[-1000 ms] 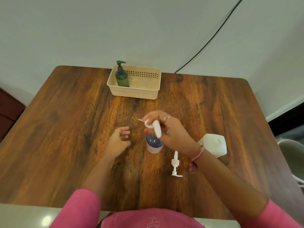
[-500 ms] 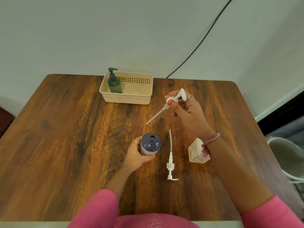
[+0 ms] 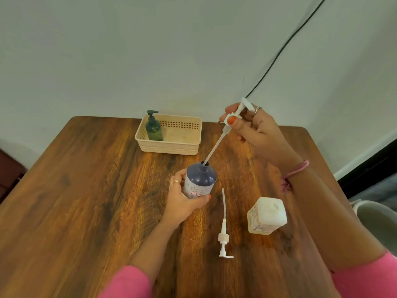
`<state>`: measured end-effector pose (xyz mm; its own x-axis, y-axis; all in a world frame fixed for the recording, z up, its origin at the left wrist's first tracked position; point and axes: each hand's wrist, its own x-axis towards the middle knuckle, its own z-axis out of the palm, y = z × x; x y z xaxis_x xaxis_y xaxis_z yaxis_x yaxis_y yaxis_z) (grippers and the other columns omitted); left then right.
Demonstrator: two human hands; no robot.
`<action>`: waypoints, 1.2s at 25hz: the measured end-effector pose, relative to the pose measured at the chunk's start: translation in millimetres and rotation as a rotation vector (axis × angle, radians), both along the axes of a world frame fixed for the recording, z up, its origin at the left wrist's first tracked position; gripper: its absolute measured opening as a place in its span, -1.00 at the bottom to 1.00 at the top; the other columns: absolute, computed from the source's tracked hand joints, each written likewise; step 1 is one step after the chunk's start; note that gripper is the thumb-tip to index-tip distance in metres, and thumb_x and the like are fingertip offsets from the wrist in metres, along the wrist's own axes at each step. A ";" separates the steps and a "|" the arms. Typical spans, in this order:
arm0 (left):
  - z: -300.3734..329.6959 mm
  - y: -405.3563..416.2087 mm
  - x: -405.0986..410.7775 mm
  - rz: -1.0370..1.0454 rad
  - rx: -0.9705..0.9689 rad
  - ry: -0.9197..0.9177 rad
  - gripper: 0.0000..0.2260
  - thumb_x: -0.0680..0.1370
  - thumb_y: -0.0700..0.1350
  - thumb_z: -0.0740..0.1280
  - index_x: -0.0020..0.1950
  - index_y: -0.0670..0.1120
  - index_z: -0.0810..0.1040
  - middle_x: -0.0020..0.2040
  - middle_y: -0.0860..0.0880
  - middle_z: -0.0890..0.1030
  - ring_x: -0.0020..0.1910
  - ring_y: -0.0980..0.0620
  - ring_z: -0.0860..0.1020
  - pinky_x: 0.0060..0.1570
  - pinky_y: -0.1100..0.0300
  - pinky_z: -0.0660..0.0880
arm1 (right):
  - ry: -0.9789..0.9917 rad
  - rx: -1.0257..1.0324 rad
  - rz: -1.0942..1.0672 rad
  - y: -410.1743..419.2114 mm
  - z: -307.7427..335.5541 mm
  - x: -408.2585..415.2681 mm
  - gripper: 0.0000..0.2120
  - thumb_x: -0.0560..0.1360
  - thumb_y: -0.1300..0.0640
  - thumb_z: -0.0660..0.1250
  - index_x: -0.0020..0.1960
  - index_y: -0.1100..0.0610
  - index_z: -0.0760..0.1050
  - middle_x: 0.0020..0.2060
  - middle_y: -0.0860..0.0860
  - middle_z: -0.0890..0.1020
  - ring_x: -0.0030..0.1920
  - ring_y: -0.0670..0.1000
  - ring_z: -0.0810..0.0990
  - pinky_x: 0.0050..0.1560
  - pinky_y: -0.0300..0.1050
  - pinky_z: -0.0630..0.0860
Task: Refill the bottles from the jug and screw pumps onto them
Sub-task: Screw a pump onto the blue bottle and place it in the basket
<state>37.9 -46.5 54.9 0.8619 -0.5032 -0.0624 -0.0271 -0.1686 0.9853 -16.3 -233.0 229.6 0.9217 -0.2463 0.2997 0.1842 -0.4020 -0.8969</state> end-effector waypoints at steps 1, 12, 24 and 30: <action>6.1 -2.2 1.5 0.002 -0.010 -0.014 -0.29 0.17 -0.08 0.60 0.16 0.29 0.31 0.24 0.02 0.45 0.18 0.06 0.50 -0.02 0.27 0.58 | 0.012 -0.032 0.001 0.4 2.0 1.9 -0.83 0.58 0.14 0.25 0.16 0.11 0.47 0.00 0.04 0.67 -0.19 0.02 0.57 -0.23 -0.14 0.50; 74.4 -32.6 14.1 0.050 -0.146 -0.137 -0.32 0.20 -0.05 0.60 0.14 0.33 0.31 0.20 0.07 0.47 0.17 0.08 0.49 -0.10 0.31 0.58 | -0.006 -0.108 0.080 -0.2 23.2 17.0 -0.80 0.55 0.20 0.31 0.17 0.13 0.51 0.04 0.01 0.66 0.08 -0.15 0.62 0.09 -0.25 0.54; 109.2 -49.4 15.3 0.101 -0.184 -0.161 -0.23 0.16 0.00 0.59 0.29 0.06 0.33 0.17 0.01 0.49 0.10 0.13 0.50 -0.17 0.36 0.55 | -0.051 -0.176 -0.238 9.7 25.5 26.7 -0.65 0.30 -0.07 0.53 -0.08 0.10 0.53 -0.29 -0.05 0.58 -0.40 -0.11 0.38 -0.31 -0.19 0.44; 113.3 -51.5 13.1 0.082 -0.186 -0.149 -0.25 0.21 -0.06 0.61 0.29 0.10 0.30 0.18 0.03 0.47 0.10 0.11 0.49 -0.21 0.42 0.53 | 0.281 -0.041 0.196 -13.2 48.0 14.0 -0.57 0.45 0.01 0.38 0.30 0.01 0.45 0.16 -0.10 0.60 0.14 -0.15 0.57 0.13 -0.23 0.52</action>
<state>51.0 -98.0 168.2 0.8930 -0.4225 0.1554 -0.1677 0.0079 0.9858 -2.3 -246.2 277.5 0.9982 -0.0497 0.0331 0.0092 -0.4202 -0.9074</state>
